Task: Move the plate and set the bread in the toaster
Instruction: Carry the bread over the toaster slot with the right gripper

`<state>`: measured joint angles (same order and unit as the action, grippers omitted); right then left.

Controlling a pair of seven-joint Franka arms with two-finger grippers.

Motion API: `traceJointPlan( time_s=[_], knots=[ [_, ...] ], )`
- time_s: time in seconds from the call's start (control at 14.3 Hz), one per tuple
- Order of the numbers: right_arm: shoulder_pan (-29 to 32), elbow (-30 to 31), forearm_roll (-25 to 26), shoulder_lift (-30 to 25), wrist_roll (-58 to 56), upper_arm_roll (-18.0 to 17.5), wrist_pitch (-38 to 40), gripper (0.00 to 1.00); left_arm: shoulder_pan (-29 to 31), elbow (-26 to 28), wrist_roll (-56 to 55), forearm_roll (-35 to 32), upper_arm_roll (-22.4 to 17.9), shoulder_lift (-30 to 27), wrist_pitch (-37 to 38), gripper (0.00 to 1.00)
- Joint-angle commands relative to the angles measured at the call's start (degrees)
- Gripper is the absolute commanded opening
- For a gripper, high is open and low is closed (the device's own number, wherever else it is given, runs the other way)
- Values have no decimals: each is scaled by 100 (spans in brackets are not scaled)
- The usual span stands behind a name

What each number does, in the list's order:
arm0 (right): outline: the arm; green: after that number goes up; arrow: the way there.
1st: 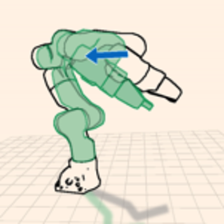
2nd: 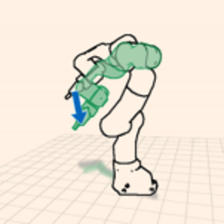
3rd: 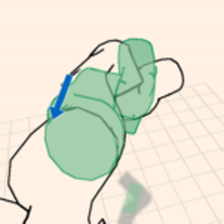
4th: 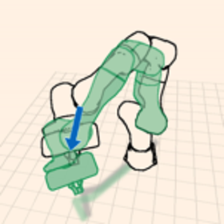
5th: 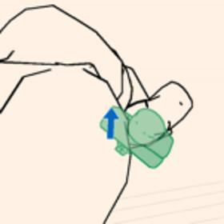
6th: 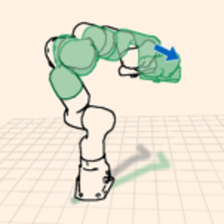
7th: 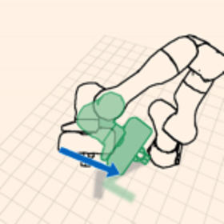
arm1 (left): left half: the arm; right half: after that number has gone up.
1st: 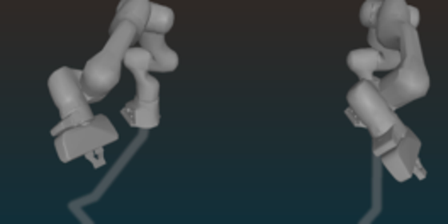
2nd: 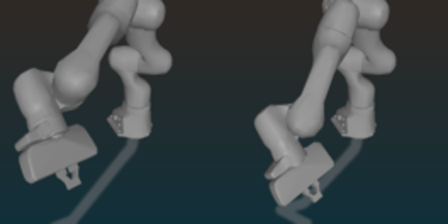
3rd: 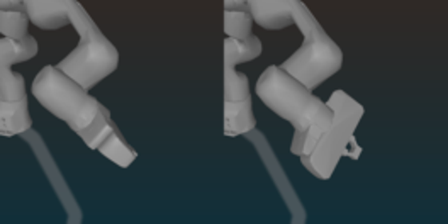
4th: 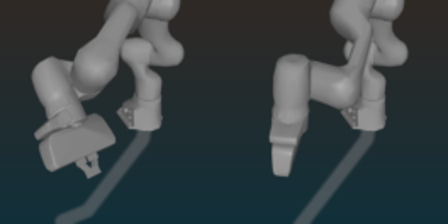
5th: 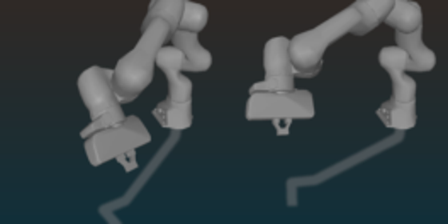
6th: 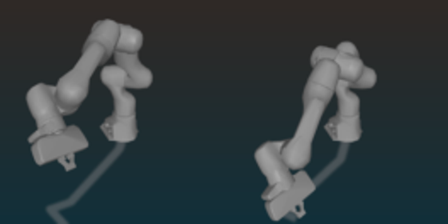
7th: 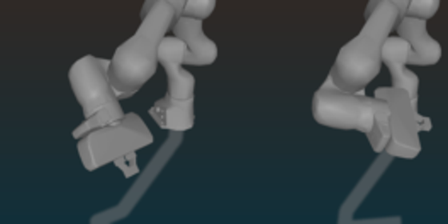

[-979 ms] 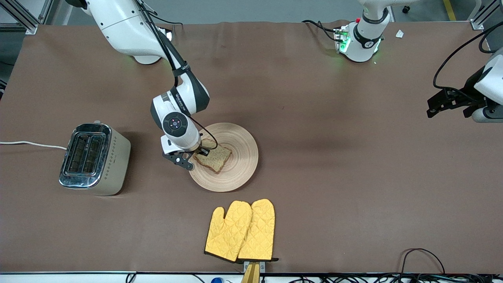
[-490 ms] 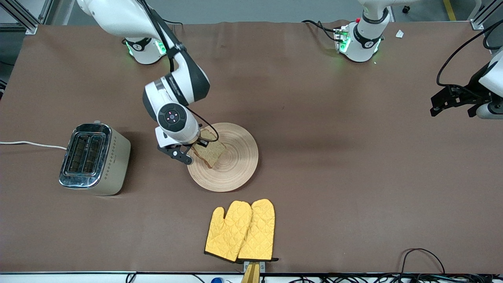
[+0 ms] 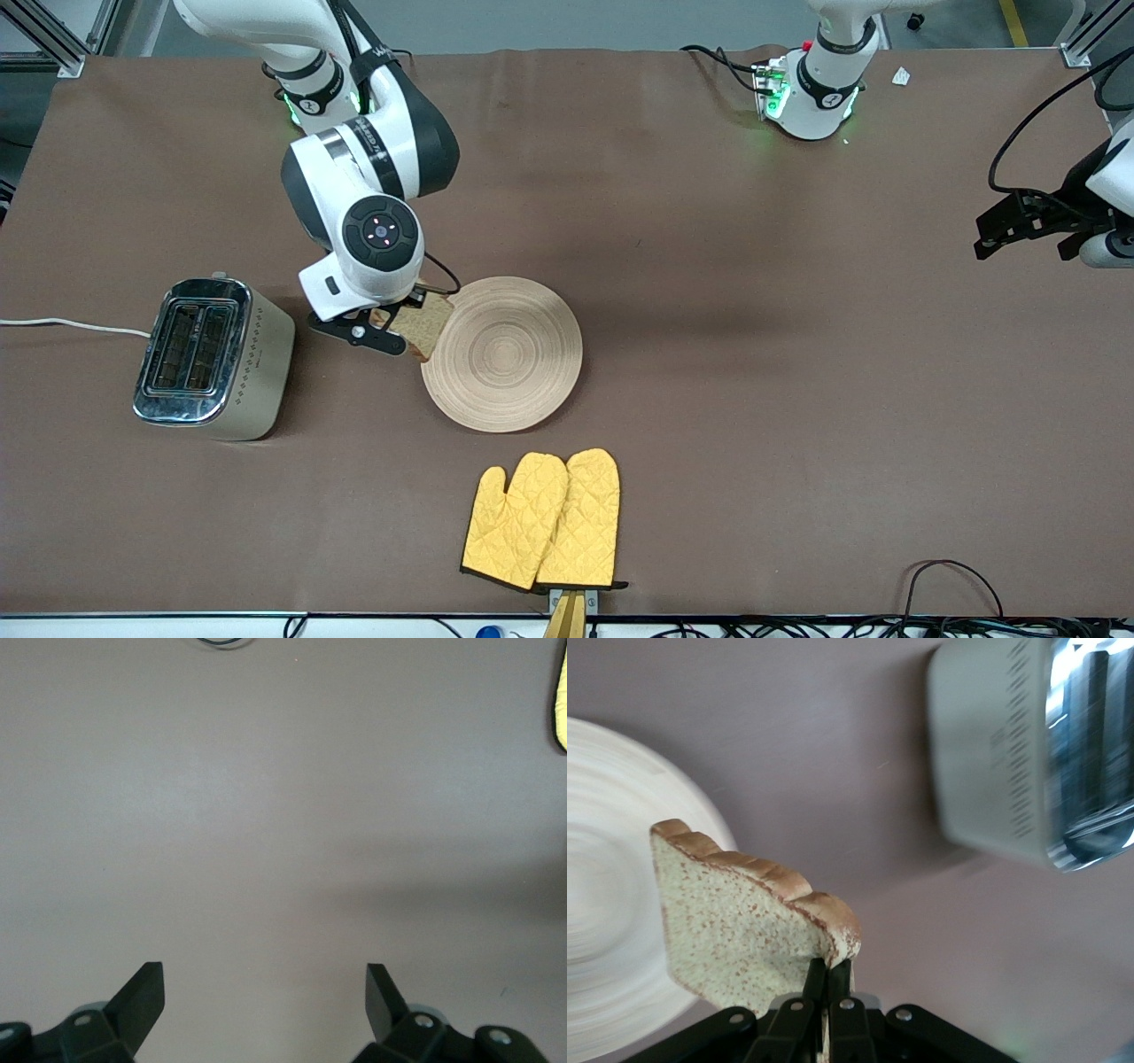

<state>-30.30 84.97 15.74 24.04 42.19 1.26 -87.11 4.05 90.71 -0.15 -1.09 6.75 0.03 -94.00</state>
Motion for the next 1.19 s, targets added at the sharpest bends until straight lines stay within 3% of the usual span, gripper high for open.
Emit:
traceJointPlan(
  time_s=[0.0,0.35,0.77,1.12],
  knots=[
    [50,-261,875,13,-780,14,543,0,-18,-194,-20,65,45,15,145,100],
    [85,-376,2722,364,-2485,23,1590,0,8,-202,-12,-5,54,15,225,100],
    [481,-393,3145,602,-2787,50,1784,0,26,-202,6,22,10,32,225,100],
    [542,-1123,3698,1102,-2813,76,2304,0,17,-202,-3,30,10,23,225,100]
  ],
)
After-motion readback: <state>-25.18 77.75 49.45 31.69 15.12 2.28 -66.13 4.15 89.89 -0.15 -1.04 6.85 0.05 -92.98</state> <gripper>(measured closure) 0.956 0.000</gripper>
